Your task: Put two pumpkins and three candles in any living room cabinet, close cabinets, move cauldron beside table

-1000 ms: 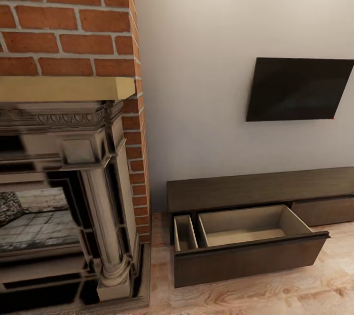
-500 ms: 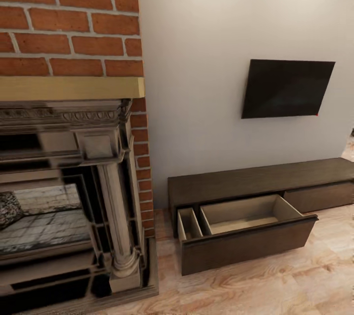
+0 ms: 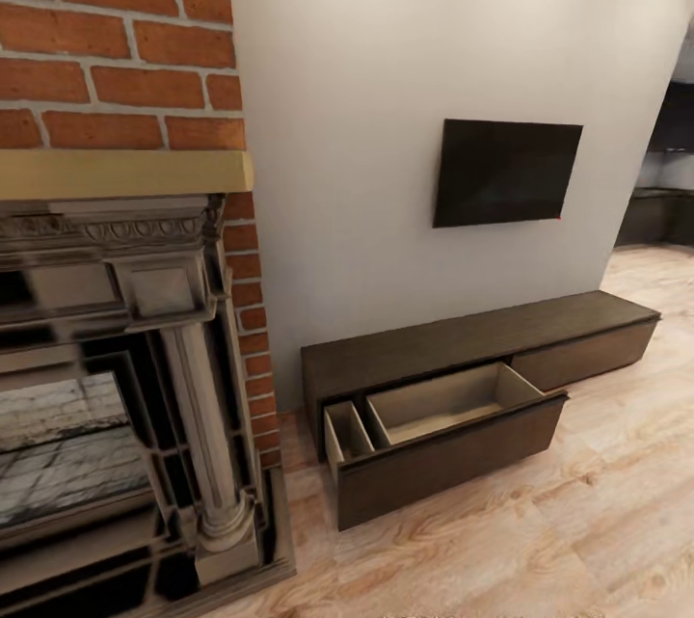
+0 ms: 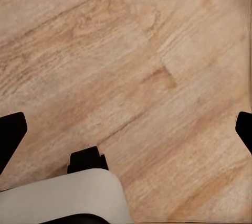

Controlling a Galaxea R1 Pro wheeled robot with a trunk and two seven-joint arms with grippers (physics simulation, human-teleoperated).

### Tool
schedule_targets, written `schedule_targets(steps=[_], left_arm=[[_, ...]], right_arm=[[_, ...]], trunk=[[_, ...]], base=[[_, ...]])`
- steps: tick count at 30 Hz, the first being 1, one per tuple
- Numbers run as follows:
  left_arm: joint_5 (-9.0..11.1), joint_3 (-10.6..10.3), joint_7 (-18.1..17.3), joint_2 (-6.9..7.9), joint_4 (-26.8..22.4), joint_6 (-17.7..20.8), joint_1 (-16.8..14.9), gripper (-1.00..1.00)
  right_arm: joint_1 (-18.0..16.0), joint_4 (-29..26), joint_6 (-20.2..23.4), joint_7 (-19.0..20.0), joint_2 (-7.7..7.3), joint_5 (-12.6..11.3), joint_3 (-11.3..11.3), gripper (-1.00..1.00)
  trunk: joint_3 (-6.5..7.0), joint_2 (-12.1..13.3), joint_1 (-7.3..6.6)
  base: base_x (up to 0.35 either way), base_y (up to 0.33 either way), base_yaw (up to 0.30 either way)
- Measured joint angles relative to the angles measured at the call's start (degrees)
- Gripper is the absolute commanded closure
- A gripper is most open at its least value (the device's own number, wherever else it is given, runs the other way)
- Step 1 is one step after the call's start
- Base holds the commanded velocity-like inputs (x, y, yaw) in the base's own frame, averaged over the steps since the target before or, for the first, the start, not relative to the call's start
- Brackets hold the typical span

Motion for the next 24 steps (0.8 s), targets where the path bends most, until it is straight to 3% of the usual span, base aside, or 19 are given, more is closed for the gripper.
schedule_targets(steps=[5,19,24], left_arm=[[-0.01,-0.13,0.00,-0.05,0.00,-0.24,0.00,-1.00],[0.00,-0.44,0.00,-0.07,0.00,-0.26,0.00,-1.00],[0.01,-0.45,0.01,-0.07,0.01,-0.32,0.01,-1.00]], right_arm=[[0.00,0.00,-0.02,0.01,-0.08,-0.11,0.00,-1.00],[0.00,0.01,-1.57,0.03,-0.10,-0.16,0.00,-1.00],[0.00,-0.01,-1.57,0.03,-0.10,-0.16,0.00,-1.00]], trunk=[[0.00,0.00,0.03],[0.00,0.01,0.03],[0.00,0.01,0.03]], base=[[-0.192,0.002,-0.211],[-0.326,0.000,-0.018],[-0.332,0.056,-0.218]])
